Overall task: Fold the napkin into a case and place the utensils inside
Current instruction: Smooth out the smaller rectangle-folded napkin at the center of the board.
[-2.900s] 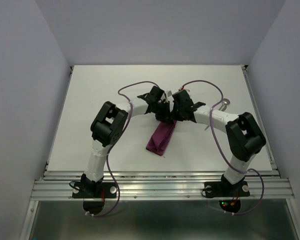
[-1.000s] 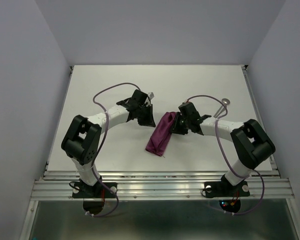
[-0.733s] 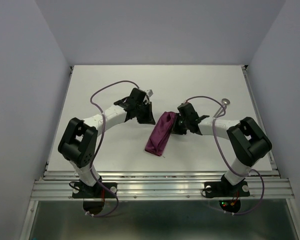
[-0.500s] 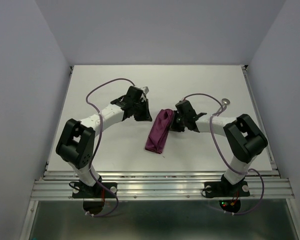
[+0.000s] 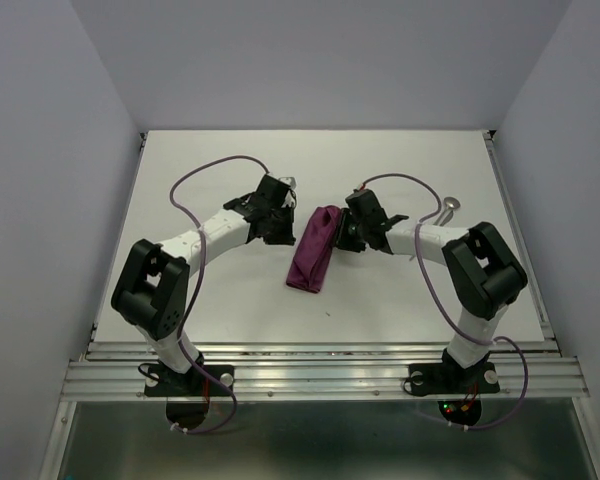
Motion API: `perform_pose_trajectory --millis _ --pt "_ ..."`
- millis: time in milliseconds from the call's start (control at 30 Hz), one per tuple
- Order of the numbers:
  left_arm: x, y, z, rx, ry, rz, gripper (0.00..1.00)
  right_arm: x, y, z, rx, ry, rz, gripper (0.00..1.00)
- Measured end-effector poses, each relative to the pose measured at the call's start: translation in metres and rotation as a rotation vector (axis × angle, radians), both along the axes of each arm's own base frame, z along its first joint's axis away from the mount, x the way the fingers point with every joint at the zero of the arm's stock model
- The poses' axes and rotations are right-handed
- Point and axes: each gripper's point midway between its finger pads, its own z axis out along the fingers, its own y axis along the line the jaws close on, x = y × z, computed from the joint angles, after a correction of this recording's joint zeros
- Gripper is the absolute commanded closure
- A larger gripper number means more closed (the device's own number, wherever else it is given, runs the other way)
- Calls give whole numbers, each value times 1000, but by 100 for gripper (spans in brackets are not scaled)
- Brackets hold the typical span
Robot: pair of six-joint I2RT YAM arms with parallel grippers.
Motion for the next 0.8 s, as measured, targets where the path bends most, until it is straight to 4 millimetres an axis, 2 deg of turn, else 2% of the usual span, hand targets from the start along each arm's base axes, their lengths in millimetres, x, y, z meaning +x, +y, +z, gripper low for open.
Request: perform_pose_trajectory --millis 233,300,433,600,700,800 --pt "-8 -6 1 60 -25 -51 90 -28 -17 12 10 1 -16 60" --pt "-13 -13 4 84 -49 -76 81 -34 -21 10 12 11 -24 60" --pt "-25 -31 15 116 -99 -149 79 -47 -29 -2 -1 54 -40 60" --pt "-31 -43 22 179 -145 -190 61 -51 -31 -5 -2 68 -52 59" --pt "-35 -52 18 223 -160 -220 46 -53 -32 -4 2 69 -59 59" --pt "-43 -60 6 270 -155 -258 40 -53 -32 -3 5 70 -62 57"
